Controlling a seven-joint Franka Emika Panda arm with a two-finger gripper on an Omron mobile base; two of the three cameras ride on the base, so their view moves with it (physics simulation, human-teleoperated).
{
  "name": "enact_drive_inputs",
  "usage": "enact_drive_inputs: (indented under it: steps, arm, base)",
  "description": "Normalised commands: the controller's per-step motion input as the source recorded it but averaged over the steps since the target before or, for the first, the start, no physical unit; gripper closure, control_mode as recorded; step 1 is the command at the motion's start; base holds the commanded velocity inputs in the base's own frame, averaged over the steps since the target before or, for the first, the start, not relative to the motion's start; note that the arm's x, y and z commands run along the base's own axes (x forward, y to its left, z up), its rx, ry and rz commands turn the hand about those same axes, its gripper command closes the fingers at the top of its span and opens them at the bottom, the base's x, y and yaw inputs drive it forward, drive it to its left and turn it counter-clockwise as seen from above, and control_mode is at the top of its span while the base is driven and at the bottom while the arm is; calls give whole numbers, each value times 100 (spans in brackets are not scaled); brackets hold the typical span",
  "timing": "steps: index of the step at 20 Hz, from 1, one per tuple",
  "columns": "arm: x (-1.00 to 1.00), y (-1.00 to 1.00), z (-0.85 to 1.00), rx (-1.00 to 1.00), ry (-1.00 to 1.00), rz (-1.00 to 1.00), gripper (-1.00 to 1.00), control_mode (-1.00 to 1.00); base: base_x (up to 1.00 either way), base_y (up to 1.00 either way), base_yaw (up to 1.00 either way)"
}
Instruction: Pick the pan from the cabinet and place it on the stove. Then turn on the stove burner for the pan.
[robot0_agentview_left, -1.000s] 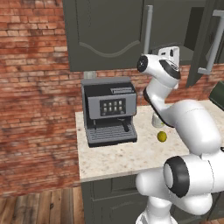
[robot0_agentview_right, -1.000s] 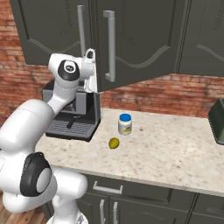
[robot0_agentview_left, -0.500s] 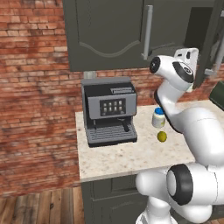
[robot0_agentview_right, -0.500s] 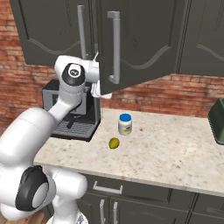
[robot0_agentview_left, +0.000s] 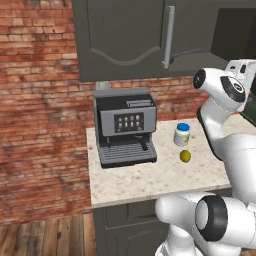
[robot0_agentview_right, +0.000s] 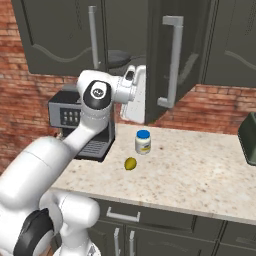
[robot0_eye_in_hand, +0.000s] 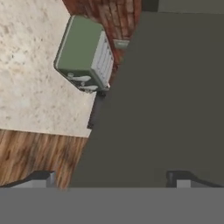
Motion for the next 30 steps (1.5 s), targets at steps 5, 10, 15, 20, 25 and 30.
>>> enact_drive_inputs:
  steps: [5, 10, 15, 20, 25, 30]
  arm:
    - [-11, -100, 0, 2, -1, -12, -100, -100]
    - [0, -98, -1, 7, 0, -9, -100, -100]
    - [-8, -69, 0, 5, -6, -8, -100, -100]
    - [-30, 34, -3, 7, -26, 0, -100, -100]
    - [-38, 92, -13, 11, -32, 4, -100, -100]
    - [-35, 99, -10, 17, -38, 7, -100, -100]
  base:
    - [0, 0, 0]
    - [0, 0, 0]
    - [0, 0, 0]
    - [0, 0, 0]
    - [0, 0, 0]
    - [0, 0, 0]
